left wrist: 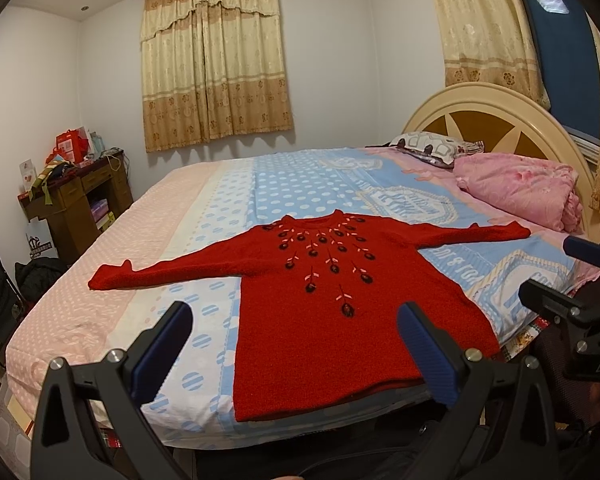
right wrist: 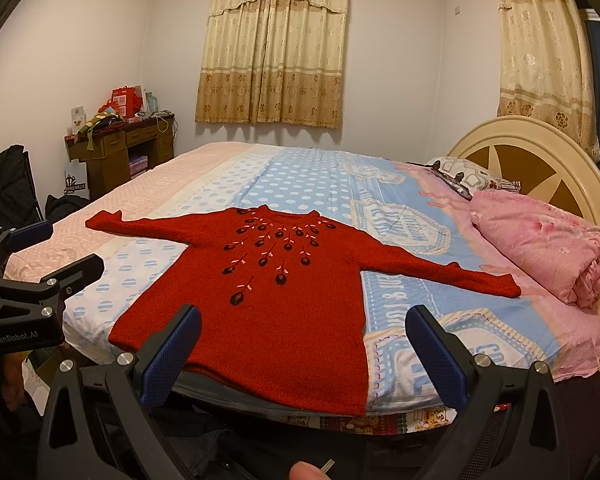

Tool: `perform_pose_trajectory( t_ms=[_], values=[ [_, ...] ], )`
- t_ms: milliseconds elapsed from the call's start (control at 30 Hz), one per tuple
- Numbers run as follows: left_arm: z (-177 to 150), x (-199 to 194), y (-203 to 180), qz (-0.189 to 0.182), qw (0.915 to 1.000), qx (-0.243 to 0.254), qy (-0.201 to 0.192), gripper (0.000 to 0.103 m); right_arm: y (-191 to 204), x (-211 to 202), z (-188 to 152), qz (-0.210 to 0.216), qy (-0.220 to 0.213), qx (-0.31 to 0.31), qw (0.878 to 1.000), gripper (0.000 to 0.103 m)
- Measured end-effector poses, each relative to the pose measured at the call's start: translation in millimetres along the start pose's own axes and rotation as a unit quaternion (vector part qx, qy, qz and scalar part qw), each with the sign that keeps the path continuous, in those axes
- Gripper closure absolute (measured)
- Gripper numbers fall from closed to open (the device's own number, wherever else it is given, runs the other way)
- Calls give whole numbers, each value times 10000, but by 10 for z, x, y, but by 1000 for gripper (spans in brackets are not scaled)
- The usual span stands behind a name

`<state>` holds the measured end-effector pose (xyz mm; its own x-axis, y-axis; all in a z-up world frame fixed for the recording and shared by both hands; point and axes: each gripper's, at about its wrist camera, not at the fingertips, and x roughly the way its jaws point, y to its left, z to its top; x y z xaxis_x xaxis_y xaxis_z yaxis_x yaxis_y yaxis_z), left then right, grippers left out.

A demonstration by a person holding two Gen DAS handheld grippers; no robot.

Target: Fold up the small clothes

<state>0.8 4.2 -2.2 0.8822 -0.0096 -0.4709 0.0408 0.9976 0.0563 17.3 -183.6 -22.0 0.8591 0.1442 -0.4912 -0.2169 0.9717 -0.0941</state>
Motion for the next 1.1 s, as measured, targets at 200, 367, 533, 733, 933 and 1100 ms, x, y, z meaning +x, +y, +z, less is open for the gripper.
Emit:
perform_pose_trajectory(
  t_ms=[200, 367, 533, 733, 933, 1100],
  values=[
    [0, -2, -9, 0, 10000, 0, 11, 0, 7, 2, 0, 10, 4, 2, 10000, 1],
    [0, 0, -16, -15, 10000, -6, 27, 0, 10, 4, -4, 11, 11, -1, 10000, 1],
    [-2, -2, -42, -42, 10000, -16, 34, 0, 16, 7, -7, 7, 13, 1, 10000, 1],
    [1, 0, -44, -40, 10000, -25, 32, 0, 33, 9, -27, 28, 15, -10, 10000, 1],
    [3, -7, -46, -44, 10000, -32, 36, 0, 40, 12, -32, 43, 24, 6, 10000, 1],
    [2, -5, -47, -51, 10000, -37, 47, 0, 87, 31, -81, 70, 69, -6, 10000, 1]
  ],
)
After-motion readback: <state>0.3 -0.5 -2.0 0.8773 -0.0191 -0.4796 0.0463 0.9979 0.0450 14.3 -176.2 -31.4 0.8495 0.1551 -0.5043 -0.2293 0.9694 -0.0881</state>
